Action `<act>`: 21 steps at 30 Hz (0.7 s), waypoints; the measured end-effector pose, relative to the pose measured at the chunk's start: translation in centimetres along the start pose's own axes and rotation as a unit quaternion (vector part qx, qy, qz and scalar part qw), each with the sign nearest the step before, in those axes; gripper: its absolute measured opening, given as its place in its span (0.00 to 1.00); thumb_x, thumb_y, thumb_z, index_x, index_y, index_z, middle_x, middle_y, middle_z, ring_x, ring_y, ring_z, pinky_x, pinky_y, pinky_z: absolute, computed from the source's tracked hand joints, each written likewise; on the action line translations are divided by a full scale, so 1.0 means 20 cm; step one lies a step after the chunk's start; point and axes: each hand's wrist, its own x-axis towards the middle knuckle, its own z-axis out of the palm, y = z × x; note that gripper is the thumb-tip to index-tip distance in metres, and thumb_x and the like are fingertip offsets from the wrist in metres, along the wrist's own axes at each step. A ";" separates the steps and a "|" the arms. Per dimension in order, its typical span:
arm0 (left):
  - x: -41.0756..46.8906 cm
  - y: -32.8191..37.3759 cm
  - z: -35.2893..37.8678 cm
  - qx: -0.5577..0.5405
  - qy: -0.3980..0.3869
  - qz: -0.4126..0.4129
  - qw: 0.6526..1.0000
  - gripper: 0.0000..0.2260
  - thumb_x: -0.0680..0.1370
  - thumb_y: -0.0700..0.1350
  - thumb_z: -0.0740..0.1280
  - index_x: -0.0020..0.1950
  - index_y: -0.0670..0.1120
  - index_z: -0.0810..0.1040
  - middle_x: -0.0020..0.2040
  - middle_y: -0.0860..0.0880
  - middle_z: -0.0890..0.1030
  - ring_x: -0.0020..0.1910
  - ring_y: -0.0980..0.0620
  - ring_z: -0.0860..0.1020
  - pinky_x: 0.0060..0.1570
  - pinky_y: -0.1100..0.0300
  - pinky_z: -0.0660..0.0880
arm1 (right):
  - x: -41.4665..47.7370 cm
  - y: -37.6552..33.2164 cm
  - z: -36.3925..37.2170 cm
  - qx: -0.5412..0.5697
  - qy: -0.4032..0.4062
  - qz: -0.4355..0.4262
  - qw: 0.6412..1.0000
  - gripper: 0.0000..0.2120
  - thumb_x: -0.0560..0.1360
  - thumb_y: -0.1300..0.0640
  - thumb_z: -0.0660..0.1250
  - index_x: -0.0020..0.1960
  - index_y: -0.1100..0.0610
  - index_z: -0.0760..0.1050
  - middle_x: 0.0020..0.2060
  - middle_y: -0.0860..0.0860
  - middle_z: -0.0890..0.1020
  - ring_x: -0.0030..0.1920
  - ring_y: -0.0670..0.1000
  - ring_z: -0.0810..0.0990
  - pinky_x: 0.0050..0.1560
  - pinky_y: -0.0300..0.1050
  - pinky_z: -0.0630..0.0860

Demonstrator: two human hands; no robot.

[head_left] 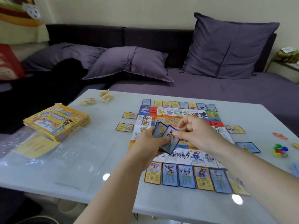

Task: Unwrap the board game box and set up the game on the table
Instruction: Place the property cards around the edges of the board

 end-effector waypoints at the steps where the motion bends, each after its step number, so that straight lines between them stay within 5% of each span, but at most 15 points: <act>1: 0.01 0.02 -0.03 -0.026 0.014 0.005 1.000 0.06 0.77 0.34 0.65 0.49 0.45 0.75 0.47 0.42 0.80 0.47 0.44 0.80 0.54 0.47 0.77 | 0.04 -0.04 0.01 -0.021 -0.016 -0.009 1.000 0.07 0.73 0.56 0.71 0.46 0.53 0.73 0.37 0.50 0.83 0.39 0.46 0.80 0.42 0.35 0.74; 5: 0.11 0.09 -0.20 -0.122 0.100 0.021 0.987 0.05 0.79 0.37 0.62 0.50 0.45 0.76 0.44 0.46 0.80 0.40 0.51 0.78 0.40 0.56 0.78 | 0.23 -0.19 0.08 -0.061 -0.100 -0.021 0.993 0.06 0.76 0.62 0.67 0.45 0.52 0.73 0.37 0.51 0.82 0.36 0.46 0.78 0.45 0.44 0.77; 7: 0.16 0.11 -0.32 -0.086 0.162 0.048 0.982 0.10 0.80 0.37 0.59 0.53 0.48 0.76 0.40 0.51 0.73 0.35 0.52 0.75 0.35 0.62 0.72 | 0.35 -0.23 0.14 -0.062 -0.127 -0.010 0.990 0.10 0.77 0.67 0.64 0.46 0.52 0.76 0.40 0.51 0.80 0.39 0.50 0.78 0.47 0.47 0.79; 8: 0.19 0.11 -0.38 -0.035 0.193 0.065 0.978 0.13 0.80 0.36 0.57 0.59 0.49 0.75 0.40 0.54 0.67 0.34 0.59 0.62 0.33 0.64 0.70 | 0.41 -0.24 0.17 -0.063 -0.133 -0.004 0.989 0.11 0.76 0.68 0.63 0.46 0.52 0.77 0.43 0.52 0.79 0.41 0.51 0.78 0.46 0.46 0.80; 9: 0.21 0.11 -0.44 0.013 0.219 0.080 0.972 0.17 0.79 0.36 0.55 0.64 0.50 0.72 0.44 0.56 0.61 0.48 0.48 0.75 0.29 0.66 0.68 | 0.48 -0.24 0.21 -0.060 -0.129 0.003 0.990 0.13 0.76 0.70 0.63 0.46 0.52 0.78 0.47 0.53 0.79 0.43 0.51 0.79 0.45 0.45 0.80; 10: 0.24 0.11 -0.49 0.046 0.240 0.093 0.965 0.18 0.79 0.36 0.55 0.66 0.52 0.69 0.44 0.55 0.65 0.30 0.52 0.72 0.25 0.67 0.67 | 0.54 -0.24 0.24 -0.052 -0.117 0.011 0.992 0.14 0.75 0.70 0.63 0.46 0.52 0.78 0.49 0.54 0.80 0.46 0.53 0.80 0.45 0.45 0.80; 11: 0.25 0.11 -0.53 0.071 0.253 0.102 0.959 0.18 0.79 0.36 0.54 0.65 0.52 0.68 0.45 0.55 0.68 0.27 0.52 0.69 0.23 0.67 0.65 | 0.60 -0.23 0.28 -0.036 -0.097 0.018 0.994 0.14 0.74 0.71 0.64 0.44 0.52 0.78 0.51 0.55 0.80 0.48 0.55 0.81 0.48 0.47 0.80; 13: 0.28 0.11 -0.60 0.135 0.265 0.114 0.948 0.16 0.79 0.37 0.53 0.63 0.51 0.68 0.46 0.54 0.71 0.29 0.51 0.68 0.28 0.62 0.67 | 0.71 -0.22 0.36 0.016 -0.050 0.034 0.998 0.13 0.74 0.72 0.64 0.42 0.54 0.78 0.52 0.56 0.79 0.52 0.56 0.81 0.51 0.50 0.80; 15: 0.31 0.10 -0.63 0.258 0.252 0.121 0.925 0.16 0.78 0.37 0.53 0.63 0.51 0.69 0.51 0.50 0.73 0.37 0.47 0.73 0.37 0.57 0.69 | 0.80 -0.22 0.43 0.064 -0.009 0.045 0.997 0.11 0.74 0.72 0.64 0.43 0.57 0.77 0.53 0.57 0.79 0.51 0.56 0.81 0.42 0.44 0.80; 17: 0.34 0.08 -0.64 0.445 0.215 0.095 0.864 0.17 0.79 0.39 0.54 0.65 0.51 0.68 0.58 0.46 0.73 0.50 0.44 0.75 0.53 0.52 0.71 | 0.87 -0.21 0.50 0.064 0.017 0.044 0.997 0.08 0.74 0.71 0.65 0.46 0.60 0.77 0.51 0.57 0.79 0.46 0.53 0.80 0.34 0.37 0.76; 19: 0.37 0.06 -0.63 0.591 0.155 0.066 0.789 0.19 0.77 0.38 0.55 0.67 0.51 0.68 0.62 0.48 0.71 0.60 0.46 0.73 0.67 0.46 0.59 | 0.92 -0.18 0.56 0.011 0.029 0.030 0.999 0.07 0.74 0.69 0.66 0.47 0.58 0.77 0.46 0.55 0.80 0.39 0.48 0.77 0.33 0.34 0.73; 21: 0.40 0.05 -0.61 0.665 0.102 0.051 0.738 0.20 0.76 0.37 0.55 0.67 0.50 0.68 0.64 0.50 0.72 0.64 0.47 0.71 0.71 0.42 0.48 | 0.96 -0.15 0.62 -0.036 0.021 0.011 0.999 0.07 0.74 0.67 0.68 0.46 0.57 0.77 0.45 0.53 0.80 0.38 0.47 0.75 0.33 0.35 0.71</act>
